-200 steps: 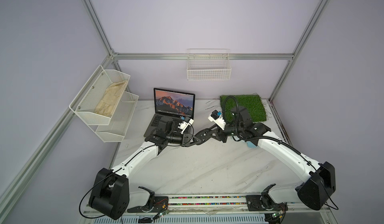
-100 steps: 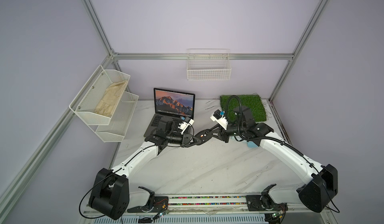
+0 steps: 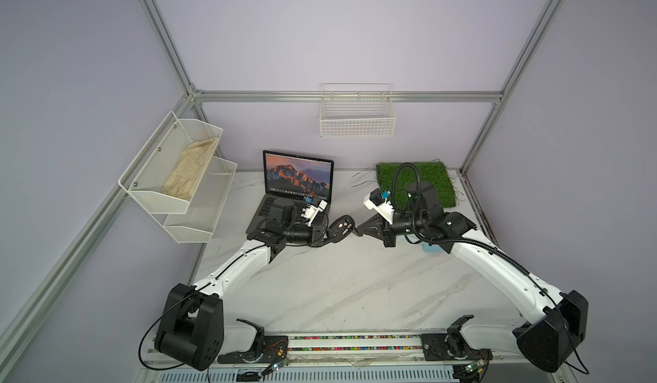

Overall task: Insert the wireless mouse receiver into the laptop
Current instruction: Remove the lid from the mouse, then place the lid at the center of the board.

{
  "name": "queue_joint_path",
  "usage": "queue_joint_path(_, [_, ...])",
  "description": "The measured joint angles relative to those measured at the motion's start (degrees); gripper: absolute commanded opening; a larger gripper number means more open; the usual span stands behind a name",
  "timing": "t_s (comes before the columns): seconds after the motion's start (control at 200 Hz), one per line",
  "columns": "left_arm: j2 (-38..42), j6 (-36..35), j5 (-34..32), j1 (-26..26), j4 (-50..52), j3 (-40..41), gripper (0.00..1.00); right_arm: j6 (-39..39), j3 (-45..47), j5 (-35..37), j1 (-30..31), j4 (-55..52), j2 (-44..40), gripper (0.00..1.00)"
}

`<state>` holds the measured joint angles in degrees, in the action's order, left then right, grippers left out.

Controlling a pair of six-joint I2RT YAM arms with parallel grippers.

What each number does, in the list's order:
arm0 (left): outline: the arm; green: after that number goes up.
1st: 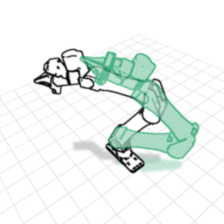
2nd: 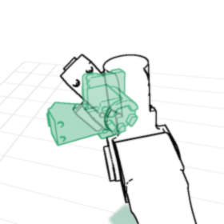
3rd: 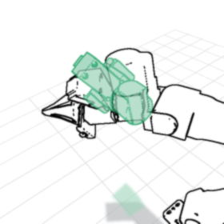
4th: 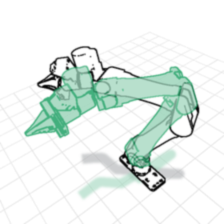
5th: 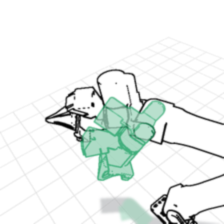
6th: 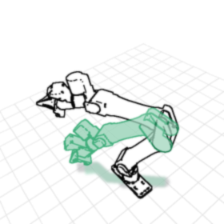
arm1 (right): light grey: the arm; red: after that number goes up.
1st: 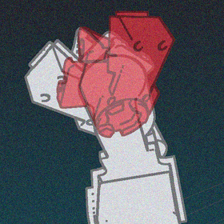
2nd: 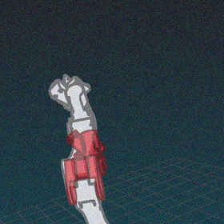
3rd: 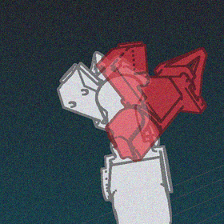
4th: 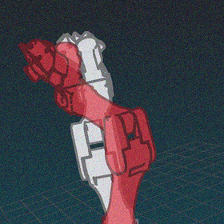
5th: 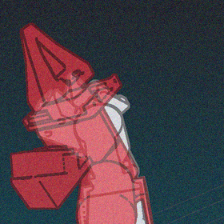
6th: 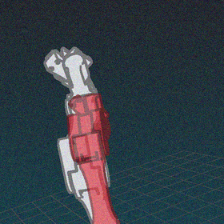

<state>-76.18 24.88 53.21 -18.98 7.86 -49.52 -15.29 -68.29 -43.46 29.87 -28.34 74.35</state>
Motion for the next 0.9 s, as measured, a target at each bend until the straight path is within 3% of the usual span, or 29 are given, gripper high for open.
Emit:
queue_joint_path(0.1, [0.0, -0.02, -4.48, -0.02, 0.66, 0.0, 0.0, 2.4, 0.68, 4.52, 0.04, 0.13, -0.28, 0.0])
queue_joint_path(0.225, [0.57, 0.07, -15.43, -0.07, 2.1, 0.0, 0.0, 9.79, 2.14, 19.02, 0.0, -0.76, -0.35, 0.0])
queue_joint_path(0.34, [3.48, 0.59, -26.36, -0.24, 2.27, 0.48, 0.0, 21.59, 2.73, 33.31, -0.02, -4.85, 1.64, 0.0])
queue_joint_path(0.48, [8.94, 1.16, -36.37, -2.25, -2.14, 4.13, 0.0, 36.65, 5.27, 44.22, 0.7, -8.59, 7.76, 0.0])
queue_joint_path(0.68, [11.04, 1.03, -45.57, -8.76, -9.51, 9.22, 0.0, 52.37, 8.5, 51.89, 3.78, -12.28, 17.16, 0.0])
queue_joint_path(0.9, [11.04, -0.55, -51.84, -14.25, -14.27, 10.97, 0.0, 61.42, 8.74, 55.23, 4.28, -11.52, 21.14, 0.0])
